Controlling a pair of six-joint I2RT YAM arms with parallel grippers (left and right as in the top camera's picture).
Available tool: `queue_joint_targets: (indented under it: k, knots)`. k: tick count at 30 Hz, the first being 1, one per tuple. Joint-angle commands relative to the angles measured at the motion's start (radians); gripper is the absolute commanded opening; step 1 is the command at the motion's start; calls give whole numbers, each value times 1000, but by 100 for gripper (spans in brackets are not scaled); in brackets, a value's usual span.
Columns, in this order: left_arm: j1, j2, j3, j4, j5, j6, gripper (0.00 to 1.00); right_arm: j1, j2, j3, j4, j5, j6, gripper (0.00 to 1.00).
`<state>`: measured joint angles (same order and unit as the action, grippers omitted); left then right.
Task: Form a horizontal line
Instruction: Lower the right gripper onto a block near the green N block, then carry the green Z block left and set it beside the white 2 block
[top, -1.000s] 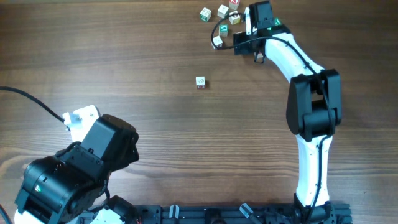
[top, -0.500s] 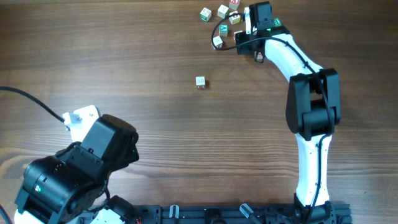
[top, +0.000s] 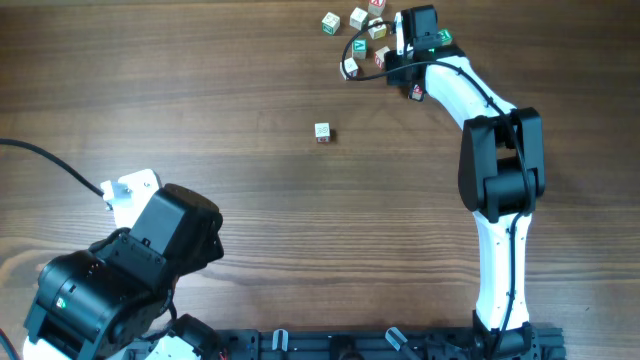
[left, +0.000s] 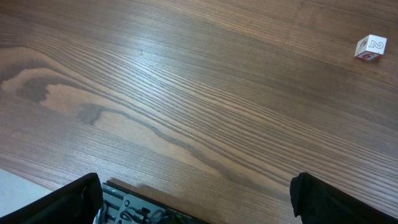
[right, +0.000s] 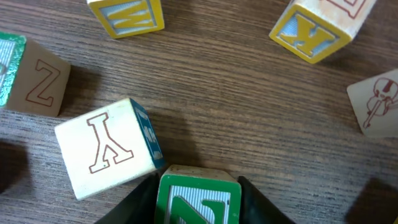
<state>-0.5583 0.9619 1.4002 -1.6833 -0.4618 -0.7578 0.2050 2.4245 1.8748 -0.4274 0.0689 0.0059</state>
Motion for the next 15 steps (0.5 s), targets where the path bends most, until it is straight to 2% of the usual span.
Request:
queue_joint_targets:
  k: [1,9,15]
  knots:
    - [0,-4,3,-1,1,-2,100,0,31,45,-47,13,29,36]
    - [0,-4,3,-1,1,-2,100,1,-3,259,-288,5,76,25]
    - [0,-4,3,-1,1,-2,100,3,-114,301,-429,-39,98,25]
